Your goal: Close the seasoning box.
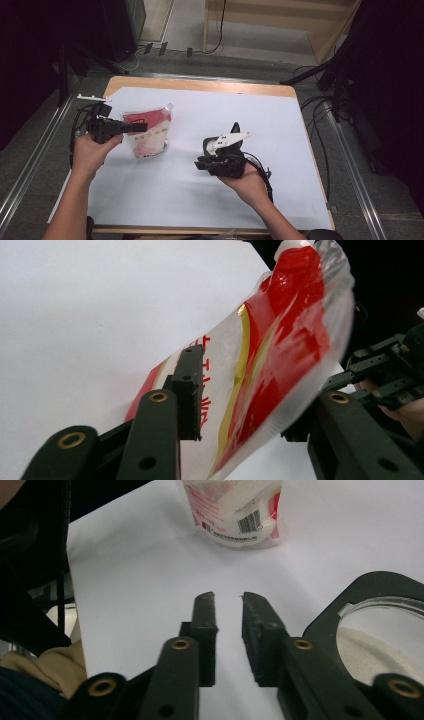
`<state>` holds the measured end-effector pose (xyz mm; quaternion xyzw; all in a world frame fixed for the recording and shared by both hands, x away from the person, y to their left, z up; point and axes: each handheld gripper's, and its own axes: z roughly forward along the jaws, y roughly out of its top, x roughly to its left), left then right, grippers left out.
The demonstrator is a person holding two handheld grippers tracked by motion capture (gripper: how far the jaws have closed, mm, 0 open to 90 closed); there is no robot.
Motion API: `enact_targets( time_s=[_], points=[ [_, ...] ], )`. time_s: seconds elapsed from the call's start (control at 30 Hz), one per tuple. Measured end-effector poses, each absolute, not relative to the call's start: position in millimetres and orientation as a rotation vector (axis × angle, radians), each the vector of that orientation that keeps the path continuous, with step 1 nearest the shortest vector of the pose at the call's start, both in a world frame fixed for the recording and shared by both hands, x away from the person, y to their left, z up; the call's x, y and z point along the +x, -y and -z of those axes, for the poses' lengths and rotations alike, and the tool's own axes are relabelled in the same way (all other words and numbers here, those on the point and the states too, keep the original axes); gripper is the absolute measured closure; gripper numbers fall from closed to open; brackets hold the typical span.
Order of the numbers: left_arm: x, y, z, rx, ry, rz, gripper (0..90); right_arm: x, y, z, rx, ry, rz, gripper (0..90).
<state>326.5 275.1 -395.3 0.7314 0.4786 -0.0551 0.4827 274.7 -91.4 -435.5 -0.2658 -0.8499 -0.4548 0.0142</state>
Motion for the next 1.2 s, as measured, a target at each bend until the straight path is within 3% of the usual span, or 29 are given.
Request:
enact_targets(
  time_s=[0.23, 0.67, 1.2],
  points=[
    [318, -274, 395, 1.817, -1.184, 0.101, 55.9, 278, 93, 432, -0.818, 2.652, 1.402, 89.8],
    [303, -289, 384, 1.856, -1.191, 0.061, 45.4, 290, 112, 412, -0.893, 2.628, 1.430, 90.0],
    [296, -328, 387, 1.837, -1.222, 0.067, 43.2, 302, 154, 378, -1.019, 2.604, 1.533, 90.0]
  ],
)
